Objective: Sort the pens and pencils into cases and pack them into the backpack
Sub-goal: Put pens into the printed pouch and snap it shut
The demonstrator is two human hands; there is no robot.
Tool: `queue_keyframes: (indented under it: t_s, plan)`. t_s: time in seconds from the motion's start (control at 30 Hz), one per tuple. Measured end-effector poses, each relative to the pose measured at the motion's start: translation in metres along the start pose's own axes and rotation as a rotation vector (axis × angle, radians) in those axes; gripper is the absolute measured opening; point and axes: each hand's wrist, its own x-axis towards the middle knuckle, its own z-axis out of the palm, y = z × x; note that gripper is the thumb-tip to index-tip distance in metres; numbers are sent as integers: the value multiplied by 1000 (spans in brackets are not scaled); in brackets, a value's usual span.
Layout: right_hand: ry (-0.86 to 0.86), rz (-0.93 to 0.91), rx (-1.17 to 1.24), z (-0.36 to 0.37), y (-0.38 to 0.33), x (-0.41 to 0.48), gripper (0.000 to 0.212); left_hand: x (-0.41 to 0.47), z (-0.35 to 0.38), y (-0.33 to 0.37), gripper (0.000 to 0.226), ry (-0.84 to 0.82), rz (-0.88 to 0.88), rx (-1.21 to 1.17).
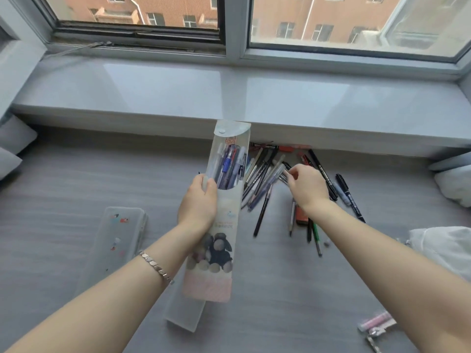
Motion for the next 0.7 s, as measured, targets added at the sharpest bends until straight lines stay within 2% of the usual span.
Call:
queue_keyframes:
  t_s: [0.07, 0.17, 0.27, 0.37, 0.47, 0.53, 0.63, 0.7]
  plan:
    - [-83, 93, 21, 5, -6, 14, 24, 4, 2, 0, 24, -1, -2, 4]
    - [-154, 224, 12, 20, -18, 24, 45, 7, 6, -1, 24, -10, -16, 12]
    - [-190, 414, 163, 32, -26, 30, 47, 8, 8, -4, 28, -22, -34, 27]
    - [-211, 488, 274, 34, -32, 32, 41, 9, 9, -7, 33, -36, -47, 42]
    - [-281, 406, 274, 32, -29, 30, 35, 11, 9, -10, 33, -44, -57, 49]
    - [-265, 367, 328, 22, -25, 28, 35, 10, 9, -12, 33, -57, -52, 61]
    - [-133, 323, 555, -10, -20, 20, 25, 4, 10, -16, 27, -117, -31, 95]
    - [-41, 197, 792, -36, -22, 10, 19, -3, 13, -17, 26, -174, -13, 107]
